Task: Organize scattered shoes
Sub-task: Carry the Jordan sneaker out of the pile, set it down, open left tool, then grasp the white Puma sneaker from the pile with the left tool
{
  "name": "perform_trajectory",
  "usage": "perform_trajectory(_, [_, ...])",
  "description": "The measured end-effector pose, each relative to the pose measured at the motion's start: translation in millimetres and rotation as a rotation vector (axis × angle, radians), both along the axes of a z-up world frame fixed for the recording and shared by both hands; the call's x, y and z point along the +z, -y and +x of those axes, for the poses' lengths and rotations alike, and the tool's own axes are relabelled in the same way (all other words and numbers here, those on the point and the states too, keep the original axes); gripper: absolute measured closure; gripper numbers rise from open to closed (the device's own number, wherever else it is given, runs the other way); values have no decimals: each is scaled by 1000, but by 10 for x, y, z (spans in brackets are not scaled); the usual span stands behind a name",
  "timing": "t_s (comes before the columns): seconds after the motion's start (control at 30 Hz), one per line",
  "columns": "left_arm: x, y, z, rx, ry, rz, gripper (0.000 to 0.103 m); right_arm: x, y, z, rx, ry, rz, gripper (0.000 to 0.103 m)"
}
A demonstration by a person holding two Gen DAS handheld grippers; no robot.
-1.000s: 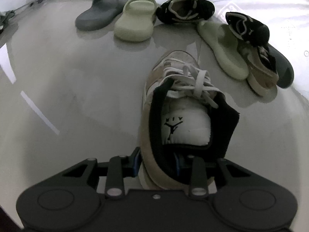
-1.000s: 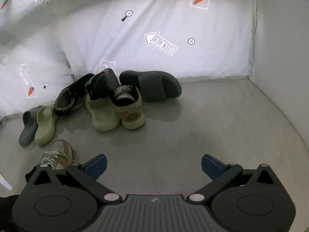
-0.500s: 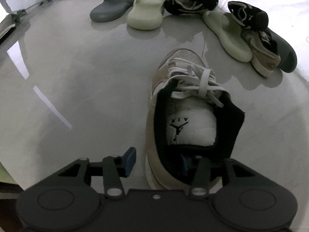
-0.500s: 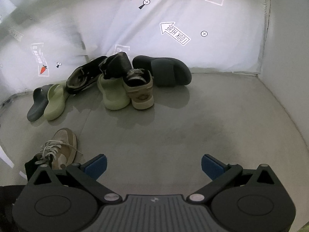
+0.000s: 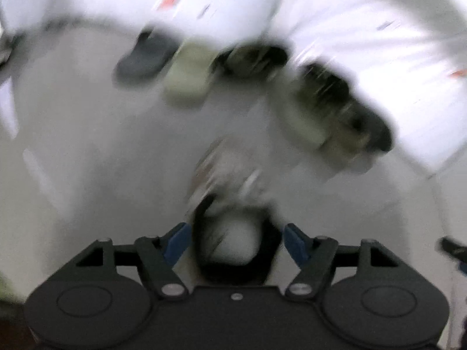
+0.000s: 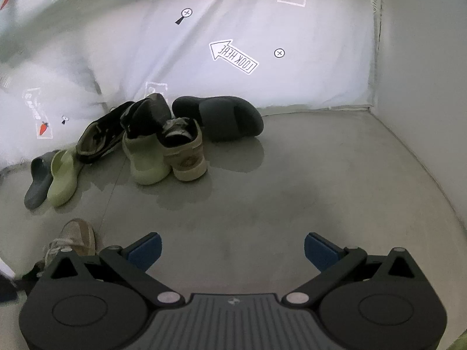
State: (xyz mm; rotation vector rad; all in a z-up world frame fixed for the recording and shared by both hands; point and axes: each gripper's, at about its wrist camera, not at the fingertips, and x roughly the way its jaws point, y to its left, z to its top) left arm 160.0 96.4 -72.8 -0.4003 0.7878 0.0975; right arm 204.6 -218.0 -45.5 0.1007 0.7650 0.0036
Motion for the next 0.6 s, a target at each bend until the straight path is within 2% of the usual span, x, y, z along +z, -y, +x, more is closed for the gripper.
perform_trajectory(0.07, [96, 124, 106, -38, 98, -2, 16, -2, 12, 53, -4, 8, -1, 0])
perform_trajectory(0.1, [111, 185, 182, -58, 116, -4, 15, -3, 17, 74, -6, 11, -1, 0])
perform_trajectory(0.23, [102, 450, 554, -140, 107, 4, 14, -16, 38, 224, -15, 29, -4, 0])
perform_trajectory(0.4, [12, 776, 1117, -249, 78, 82, 14, -80, 119, 503, -53, 29, -9, 0])
perform_trajectory(0.6, [-92, 969, 1773, -300, 82, 96, 14, -250, 220, 855, -94, 22, -34, 0])
